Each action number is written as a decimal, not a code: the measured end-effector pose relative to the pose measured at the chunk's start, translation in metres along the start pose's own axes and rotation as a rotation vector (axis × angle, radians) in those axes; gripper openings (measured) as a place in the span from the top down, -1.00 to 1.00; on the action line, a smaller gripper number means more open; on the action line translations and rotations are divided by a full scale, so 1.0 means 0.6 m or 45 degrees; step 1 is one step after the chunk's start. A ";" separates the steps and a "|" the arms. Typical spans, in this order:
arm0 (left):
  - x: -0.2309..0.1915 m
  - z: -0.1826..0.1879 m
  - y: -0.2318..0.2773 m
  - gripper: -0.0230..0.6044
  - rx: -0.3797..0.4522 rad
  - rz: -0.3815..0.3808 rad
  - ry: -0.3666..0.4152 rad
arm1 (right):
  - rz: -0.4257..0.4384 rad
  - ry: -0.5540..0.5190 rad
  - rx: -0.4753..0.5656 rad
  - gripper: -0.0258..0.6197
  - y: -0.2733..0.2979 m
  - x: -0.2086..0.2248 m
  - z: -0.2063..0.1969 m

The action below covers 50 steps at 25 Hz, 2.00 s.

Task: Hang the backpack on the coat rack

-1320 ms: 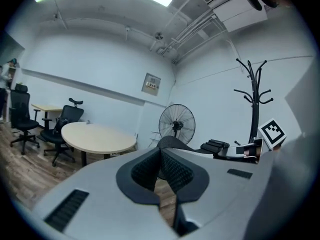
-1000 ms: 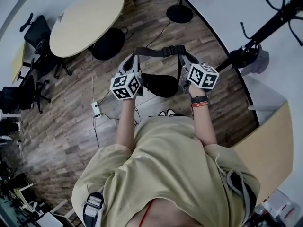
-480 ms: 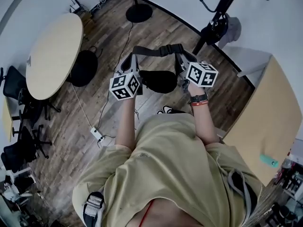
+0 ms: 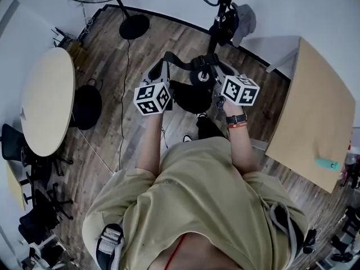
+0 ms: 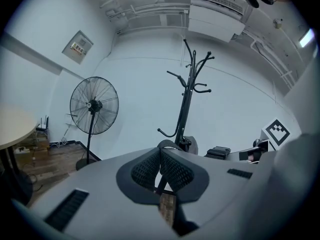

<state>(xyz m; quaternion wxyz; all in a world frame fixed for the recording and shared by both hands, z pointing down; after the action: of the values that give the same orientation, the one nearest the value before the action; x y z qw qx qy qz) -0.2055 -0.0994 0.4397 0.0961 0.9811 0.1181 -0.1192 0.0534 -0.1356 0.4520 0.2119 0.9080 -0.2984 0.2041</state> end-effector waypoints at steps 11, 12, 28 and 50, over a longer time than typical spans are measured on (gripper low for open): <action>0.083 -0.011 0.131 0.85 -0.059 -0.133 0.083 | -0.104 0.081 0.037 0.78 -0.033 0.145 0.050; 0.088 -0.011 0.142 0.85 -0.061 -0.144 0.087 | -0.115 0.089 0.051 0.78 -0.034 0.155 0.055; 0.097 0.022 0.256 0.85 -0.021 -0.200 0.127 | -0.152 0.136 0.139 0.77 -0.001 0.234 0.126; 0.093 0.037 0.357 0.85 -0.037 -0.202 0.091 | -0.157 0.157 0.170 0.74 0.061 0.300 0.178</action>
<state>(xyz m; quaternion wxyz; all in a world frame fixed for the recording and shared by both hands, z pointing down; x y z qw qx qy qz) -0.1031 -0.2966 0.4386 0.0964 0.9708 0.2004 -0.0895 0.1894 -0.2988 0.4627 0.1810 0.9224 -0.2139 0.2657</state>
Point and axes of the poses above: the fingertips, and each gripper's own axes: y forward along the fingers, x to its right, z out of its top, the point moved 9 cm from there along -y, backward along the fingers, and after that the axes turned 1 degree about z, right-handed, at the moved point
